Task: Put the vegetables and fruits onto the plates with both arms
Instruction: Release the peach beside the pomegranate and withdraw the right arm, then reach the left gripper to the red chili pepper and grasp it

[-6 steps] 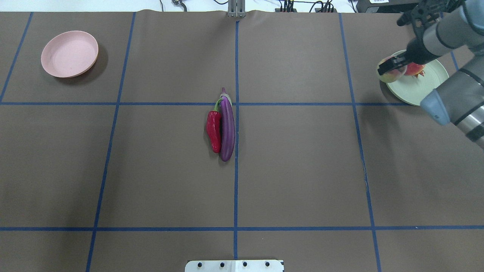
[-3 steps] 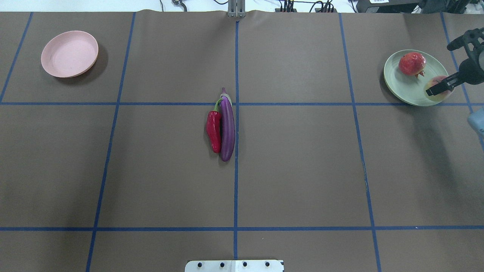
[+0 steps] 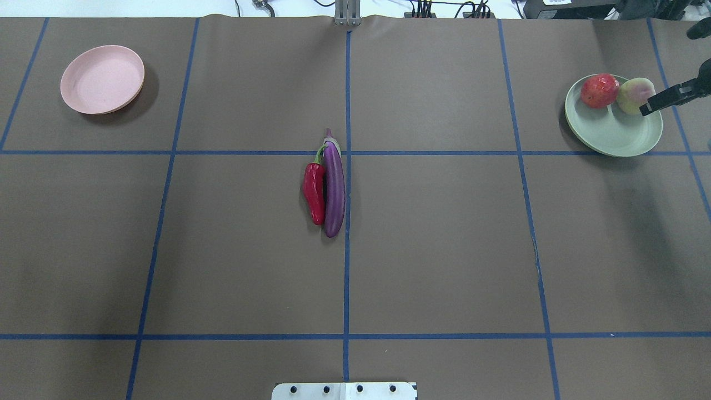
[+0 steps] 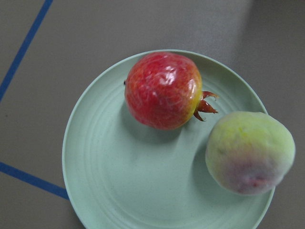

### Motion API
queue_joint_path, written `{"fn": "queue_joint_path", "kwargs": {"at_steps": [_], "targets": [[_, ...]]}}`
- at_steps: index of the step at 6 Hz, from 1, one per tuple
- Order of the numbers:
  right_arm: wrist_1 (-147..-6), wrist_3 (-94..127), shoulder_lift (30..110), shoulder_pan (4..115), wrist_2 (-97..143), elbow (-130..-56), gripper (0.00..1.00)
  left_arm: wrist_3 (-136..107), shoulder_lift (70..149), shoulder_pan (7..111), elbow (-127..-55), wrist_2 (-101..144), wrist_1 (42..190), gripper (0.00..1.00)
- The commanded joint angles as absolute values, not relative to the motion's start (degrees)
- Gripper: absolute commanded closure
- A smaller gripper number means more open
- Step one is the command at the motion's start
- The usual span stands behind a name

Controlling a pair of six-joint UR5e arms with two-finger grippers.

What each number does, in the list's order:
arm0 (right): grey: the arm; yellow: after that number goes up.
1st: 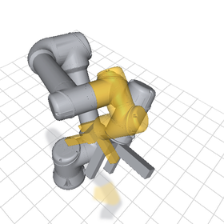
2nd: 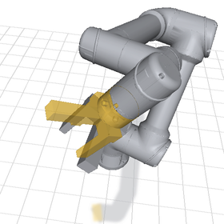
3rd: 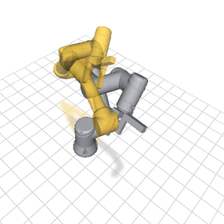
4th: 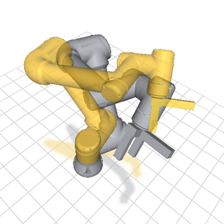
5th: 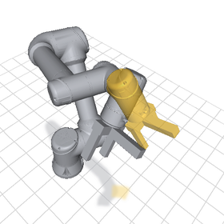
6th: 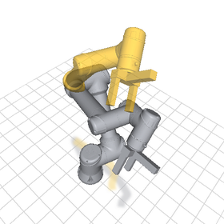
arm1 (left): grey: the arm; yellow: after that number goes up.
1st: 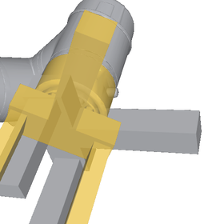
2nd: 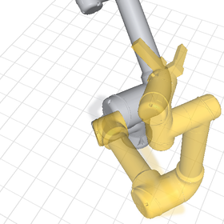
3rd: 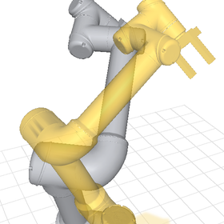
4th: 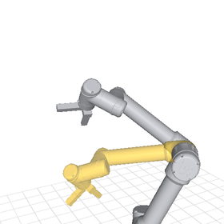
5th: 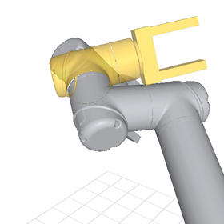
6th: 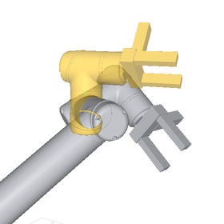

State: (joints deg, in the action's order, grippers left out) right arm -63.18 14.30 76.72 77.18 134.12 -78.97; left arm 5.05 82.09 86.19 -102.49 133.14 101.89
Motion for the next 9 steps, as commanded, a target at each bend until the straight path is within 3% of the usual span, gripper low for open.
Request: {"fn": "queue_joint_path", "kwargs": {"at_steps": [1,2,4,5,7,9], "targets": [[-70.1,13.72,78.55,84.16,135.27,-82.77,0.0,5.1,88.11,86.13,-101.78,132.54,104.66,0.0],[-71.7,13.45,83.97,87.68,135.87,-88.54,0.0,4.92,90.76,86.13,-101.78,132.97,105.63,0.0],[-94.85,5.16,92.86,87.19,134.83,-105.82,0.0,4.58,93.15,85.96,-102.13,135.59,105.39,0.0],[-99.1,3.27,96.9,87.71,130.65,-109.74,0.0,-3.87,94.64,84.04,-102.13,138.14,106.16,0.0],[-99.23,-4.36,99.13,87.71,126.91,-110.13,0.0,-6.67,99.29,72.24,-102.66,137.73,108.72,0.0],[-99.14,-4.22,100.98,87.63,127.97,-108.82,0.0,-27.32,107.54,61.75,-101.6,137.46,108.72,0.0]]}}
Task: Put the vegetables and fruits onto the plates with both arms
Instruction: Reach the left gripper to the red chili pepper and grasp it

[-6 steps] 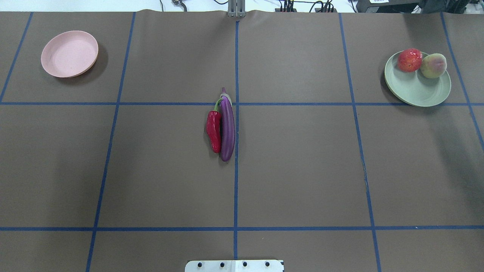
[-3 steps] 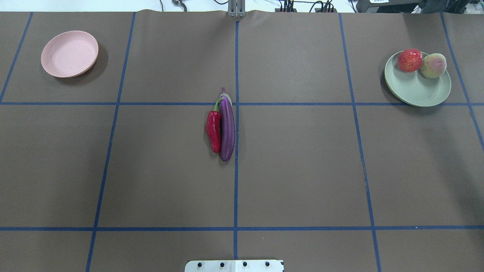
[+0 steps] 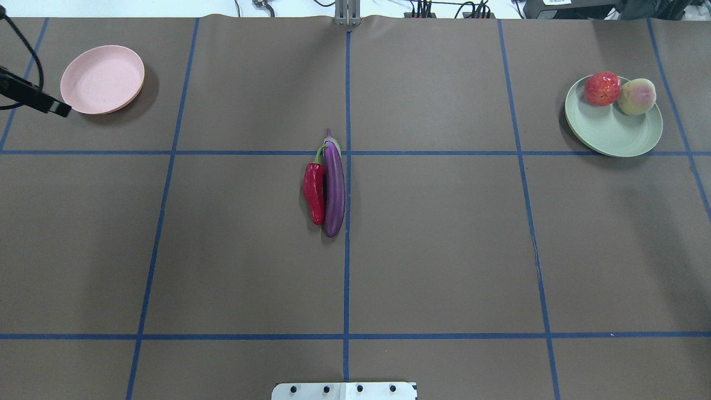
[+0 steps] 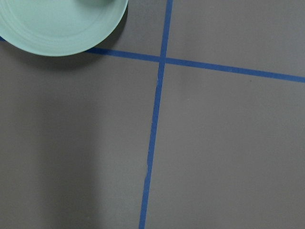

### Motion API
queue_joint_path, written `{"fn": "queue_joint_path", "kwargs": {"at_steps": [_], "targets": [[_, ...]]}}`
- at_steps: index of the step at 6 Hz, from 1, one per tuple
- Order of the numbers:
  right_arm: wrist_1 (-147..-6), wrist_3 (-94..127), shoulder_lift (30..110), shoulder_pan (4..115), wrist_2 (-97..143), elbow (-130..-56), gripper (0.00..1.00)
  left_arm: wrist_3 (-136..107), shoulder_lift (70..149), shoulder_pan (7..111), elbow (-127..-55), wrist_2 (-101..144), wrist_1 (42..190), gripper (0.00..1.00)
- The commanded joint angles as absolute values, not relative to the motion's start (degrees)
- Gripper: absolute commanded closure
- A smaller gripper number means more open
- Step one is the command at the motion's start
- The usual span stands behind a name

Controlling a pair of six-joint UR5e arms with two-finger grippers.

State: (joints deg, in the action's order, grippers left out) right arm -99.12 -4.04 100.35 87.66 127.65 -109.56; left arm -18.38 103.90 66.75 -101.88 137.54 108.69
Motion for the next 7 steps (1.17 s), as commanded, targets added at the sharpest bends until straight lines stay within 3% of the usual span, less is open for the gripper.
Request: {"fn": "queue_joint_path", "kwargs": {"at_steps": [1,2,4,7], "targets": [[-99.14,-4.13,100.99,87.63,128.14,-108.46,0.0,-37.43,112.36,55.09,-100.56,135.63,108.81,0.0],[-99.14,-4.13,100.9,87.63,128.41,-108.46,0.0,-45.19,118.24,48.49,-97.94,128.39,108.81,0.0],[-99.14,-3.96,100.9,87.63,128.5,-108.28,0.0,-55.5,129.93,39.32,-86.03,116.68,109.24,0.0],[-99.14,-3.87,100.64,87.54,128.5,-108.11,0.0,-59.33,131.66,34.63,-80.7,105.47,109.42,0.01]]}}
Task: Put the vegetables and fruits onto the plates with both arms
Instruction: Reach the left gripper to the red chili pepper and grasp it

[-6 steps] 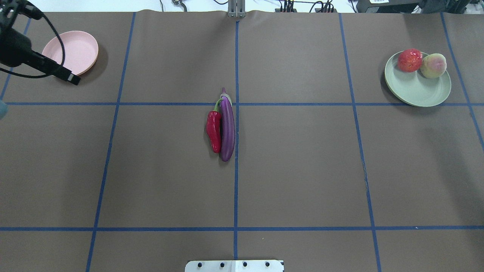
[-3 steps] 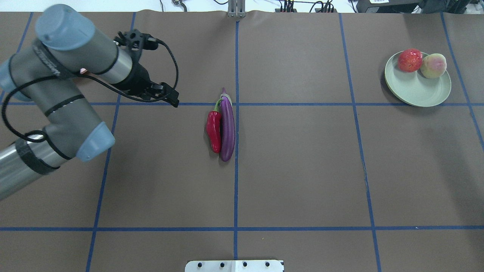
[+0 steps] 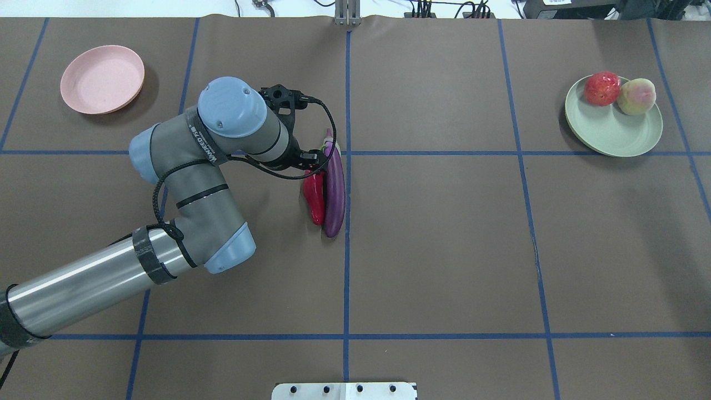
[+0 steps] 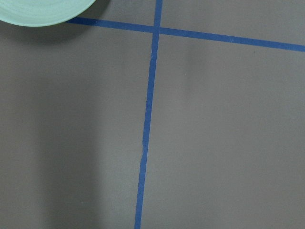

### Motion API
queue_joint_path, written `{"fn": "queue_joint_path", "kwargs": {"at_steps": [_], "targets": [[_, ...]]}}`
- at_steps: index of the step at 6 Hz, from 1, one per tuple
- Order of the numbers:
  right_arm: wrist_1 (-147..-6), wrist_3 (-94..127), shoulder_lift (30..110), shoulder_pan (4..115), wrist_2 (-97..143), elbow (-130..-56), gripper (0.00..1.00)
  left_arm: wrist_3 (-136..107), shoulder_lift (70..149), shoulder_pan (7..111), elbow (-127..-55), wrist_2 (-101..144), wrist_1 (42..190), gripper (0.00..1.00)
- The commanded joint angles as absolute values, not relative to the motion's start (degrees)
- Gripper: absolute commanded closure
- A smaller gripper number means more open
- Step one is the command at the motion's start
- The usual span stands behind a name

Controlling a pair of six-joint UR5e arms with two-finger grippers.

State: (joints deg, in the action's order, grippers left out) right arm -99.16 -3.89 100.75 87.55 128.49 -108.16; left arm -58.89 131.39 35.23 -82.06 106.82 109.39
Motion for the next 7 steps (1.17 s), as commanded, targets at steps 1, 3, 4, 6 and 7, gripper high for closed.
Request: {"fn": "queue_joint_path", "kwargs": {"at_steps": [1,3,4,6,7], "targets": [[-99.14,-3.87,100.55,87.54,128.5,-108.11,0.0,-59.24,131.75,34.54,-80.25,105.47,109.42,0.14],[-99.14,-3.87,100.37,87.45,129.11,-108.02,0.0,-61.59,132.44,32.97,-79.63,105.47,109.42,0.18],[-99.14,-3.87,100.37,87.45,129.11,-108.02,0.0,-62.83,133.76,32.35,-79.11,105.38,109.34,0.18],[-99.14,-3.87,100.37,87.36,129.37,-108.02,0.0,-62.84,133.68,31.9,-78.58,105.38,109.25,0.49],[-99.14,-3.87,100.28,87.36,130.68,-108.02,0.0,-62.84,133.68,31.9,-78.23,105.21,109.25,0.86]]}}
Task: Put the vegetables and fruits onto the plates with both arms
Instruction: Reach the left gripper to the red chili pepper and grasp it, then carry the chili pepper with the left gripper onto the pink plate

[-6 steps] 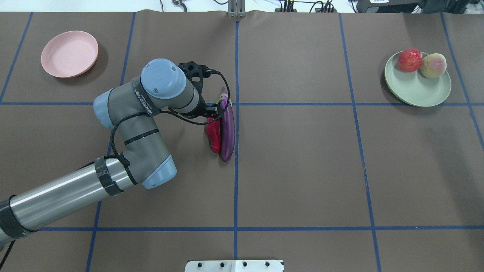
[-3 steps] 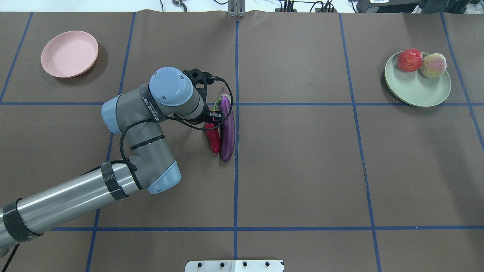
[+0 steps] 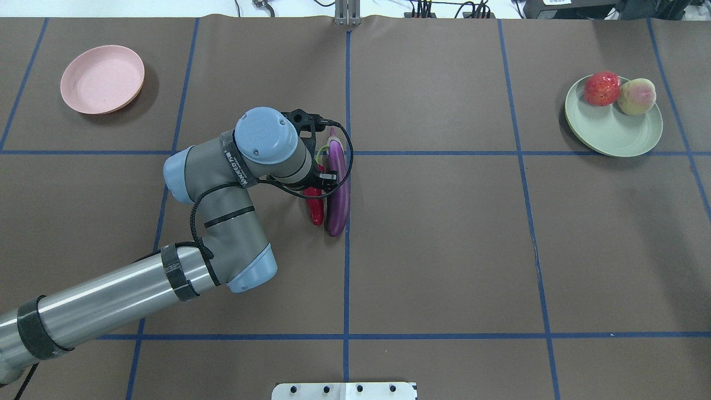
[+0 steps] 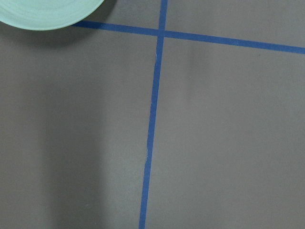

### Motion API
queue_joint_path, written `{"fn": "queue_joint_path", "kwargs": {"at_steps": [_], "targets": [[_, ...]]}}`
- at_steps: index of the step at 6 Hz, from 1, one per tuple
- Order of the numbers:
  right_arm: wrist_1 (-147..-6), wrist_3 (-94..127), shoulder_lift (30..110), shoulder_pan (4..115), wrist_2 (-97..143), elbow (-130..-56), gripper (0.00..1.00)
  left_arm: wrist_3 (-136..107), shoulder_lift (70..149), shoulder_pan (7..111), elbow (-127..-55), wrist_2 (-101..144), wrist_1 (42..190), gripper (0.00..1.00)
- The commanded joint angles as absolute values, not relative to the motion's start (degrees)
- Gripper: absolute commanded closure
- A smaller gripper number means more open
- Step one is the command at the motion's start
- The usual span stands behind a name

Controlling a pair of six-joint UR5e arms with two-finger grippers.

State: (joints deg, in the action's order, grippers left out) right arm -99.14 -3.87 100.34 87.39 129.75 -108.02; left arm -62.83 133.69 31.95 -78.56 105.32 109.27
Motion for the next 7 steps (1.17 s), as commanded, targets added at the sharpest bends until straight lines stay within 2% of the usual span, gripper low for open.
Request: {"fn": "queue_joint_path", "kwargs": {"at_steps": [1,2,5,7], "targets": [[-99.14,-3.87,100.28,87.36,131.13,-108.02,0.0,-62.75,133.59,31.99,-78.31,104.51,109.25,1.0],[-99.14,-3.87,100.28,87.36,131.13,-108.02,0.0,-61.8,133.77,32.86,-78.83,102.5,109.25,1.0],[-99.05,-4.13,100.28,87.36,131.13,-107.93,0.0,-38.41,130.71,43.2,-77.88,103.18,109.34,1.0],[-99.05,-4.13,100.28,87.19,131.13,-107.58,0.0,-17.96,129.64,54.79,-68.78,108.44,109.51,1.0]]}}
